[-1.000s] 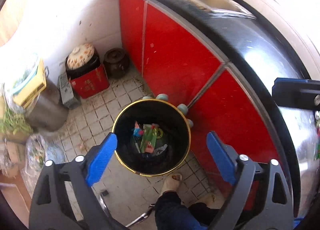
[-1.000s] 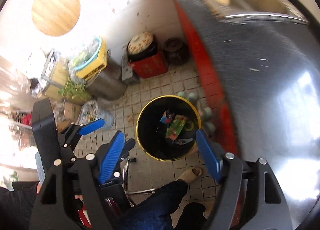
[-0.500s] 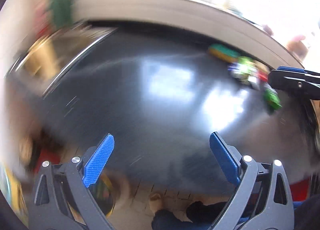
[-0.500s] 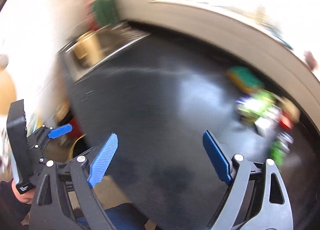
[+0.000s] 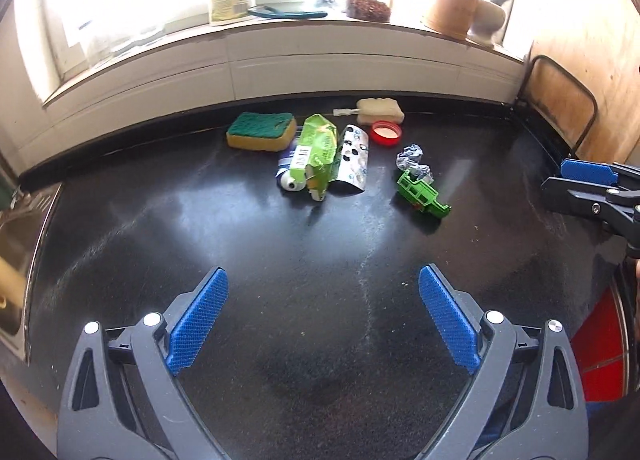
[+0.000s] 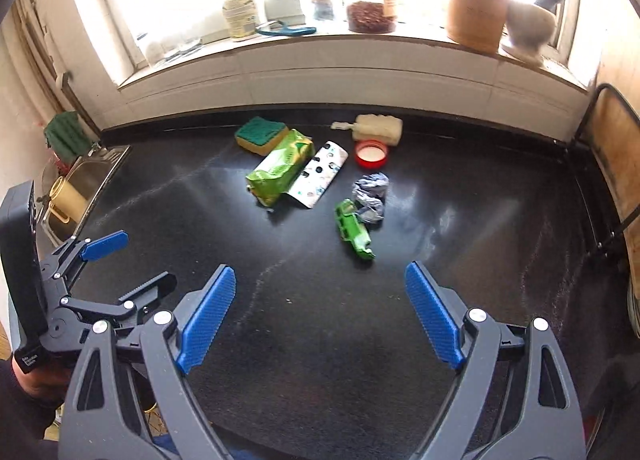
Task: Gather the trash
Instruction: 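Swing both tools back over the countertop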
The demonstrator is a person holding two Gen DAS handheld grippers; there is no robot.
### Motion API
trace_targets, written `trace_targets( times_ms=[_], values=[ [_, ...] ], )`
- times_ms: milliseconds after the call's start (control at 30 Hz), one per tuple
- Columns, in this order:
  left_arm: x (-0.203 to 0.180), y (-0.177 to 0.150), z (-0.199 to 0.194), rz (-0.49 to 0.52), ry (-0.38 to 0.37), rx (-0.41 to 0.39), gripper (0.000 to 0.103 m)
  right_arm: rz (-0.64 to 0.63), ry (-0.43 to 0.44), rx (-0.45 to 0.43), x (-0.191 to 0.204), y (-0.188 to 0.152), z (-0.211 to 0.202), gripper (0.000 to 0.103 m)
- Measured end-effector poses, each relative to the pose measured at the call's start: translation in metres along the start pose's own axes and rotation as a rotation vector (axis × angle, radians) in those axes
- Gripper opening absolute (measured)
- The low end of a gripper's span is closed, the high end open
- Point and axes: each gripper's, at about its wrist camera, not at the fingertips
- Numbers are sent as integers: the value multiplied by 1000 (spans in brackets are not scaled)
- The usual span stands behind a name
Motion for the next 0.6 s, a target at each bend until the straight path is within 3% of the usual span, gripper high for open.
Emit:
trace_targets(
  times_ms=[300, 600],
  values=[
    [6, 25, 31, 13, 6, 35, 93, 10, 44, 37, -7, 23, 32, 83],
    [25, 80, 112, 15, 8, 83, 93, 22, 53, 131, -20, 53, 109, 71]
  ],
)
Point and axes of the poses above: each gripper's, at about its wrist camera, not at the fingertips, and z roughly the way its jaws point, x to its left, y to its top, and after that the axes turned 11 degrees about -y, right-handed
